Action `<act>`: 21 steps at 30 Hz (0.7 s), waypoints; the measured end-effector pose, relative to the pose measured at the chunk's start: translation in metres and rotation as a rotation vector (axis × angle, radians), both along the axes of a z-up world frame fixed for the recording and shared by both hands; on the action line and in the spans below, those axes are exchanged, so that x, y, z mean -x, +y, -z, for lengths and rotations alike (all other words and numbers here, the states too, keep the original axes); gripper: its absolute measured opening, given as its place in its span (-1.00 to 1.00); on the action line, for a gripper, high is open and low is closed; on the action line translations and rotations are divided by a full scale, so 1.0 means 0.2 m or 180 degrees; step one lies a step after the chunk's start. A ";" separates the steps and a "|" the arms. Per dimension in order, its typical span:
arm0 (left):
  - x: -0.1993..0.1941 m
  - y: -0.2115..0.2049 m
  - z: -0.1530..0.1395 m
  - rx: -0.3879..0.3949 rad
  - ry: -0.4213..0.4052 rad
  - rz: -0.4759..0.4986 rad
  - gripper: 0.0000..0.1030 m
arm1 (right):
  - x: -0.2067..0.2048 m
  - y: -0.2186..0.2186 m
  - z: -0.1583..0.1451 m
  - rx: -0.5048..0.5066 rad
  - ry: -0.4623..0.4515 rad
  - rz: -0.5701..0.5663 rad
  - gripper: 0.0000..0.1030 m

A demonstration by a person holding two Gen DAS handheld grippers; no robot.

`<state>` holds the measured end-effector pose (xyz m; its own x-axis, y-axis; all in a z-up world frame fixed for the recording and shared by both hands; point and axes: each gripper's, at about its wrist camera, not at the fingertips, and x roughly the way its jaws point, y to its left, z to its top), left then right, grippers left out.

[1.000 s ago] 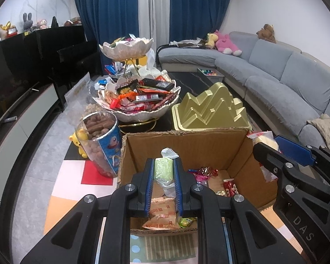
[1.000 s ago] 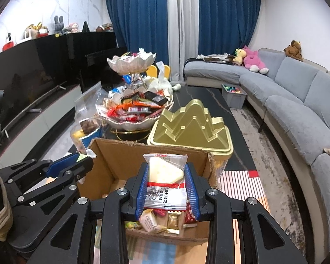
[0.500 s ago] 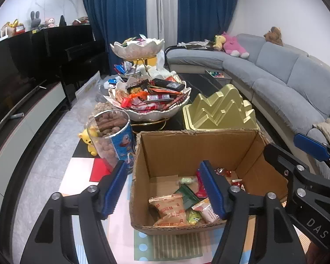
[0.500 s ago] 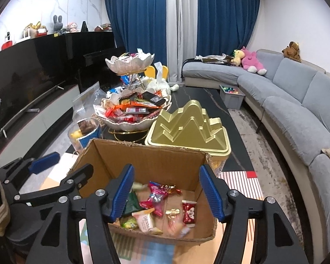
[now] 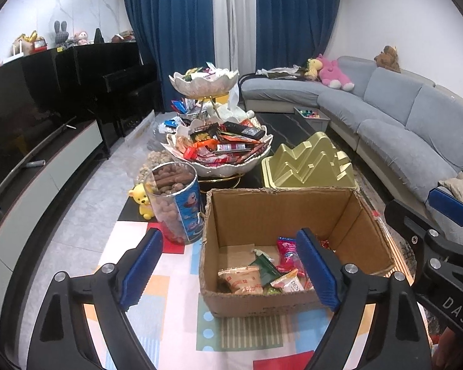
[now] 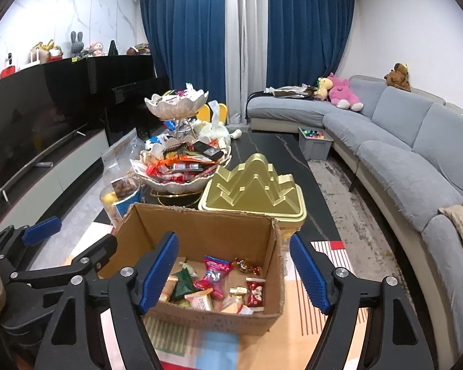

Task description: Organize snacks

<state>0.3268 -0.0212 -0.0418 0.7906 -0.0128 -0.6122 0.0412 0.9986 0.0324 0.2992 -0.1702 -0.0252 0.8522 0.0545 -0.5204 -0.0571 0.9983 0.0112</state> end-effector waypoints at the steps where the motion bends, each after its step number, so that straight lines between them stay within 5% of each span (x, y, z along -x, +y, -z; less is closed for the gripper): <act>1: 0.02 0.00 -0.01 0.0002 -0.0014 -0.0003 0.73 | 0.01 0.00 -0.01 0.0002 -0.0010 0.0001 0.46; 21: 0.29 0.06 -0.15 0.0024 -0.0169 -0.0068 0.85 | 0.29 0.01 -0.11 -0.0003 -0.0129 0.0027 0.54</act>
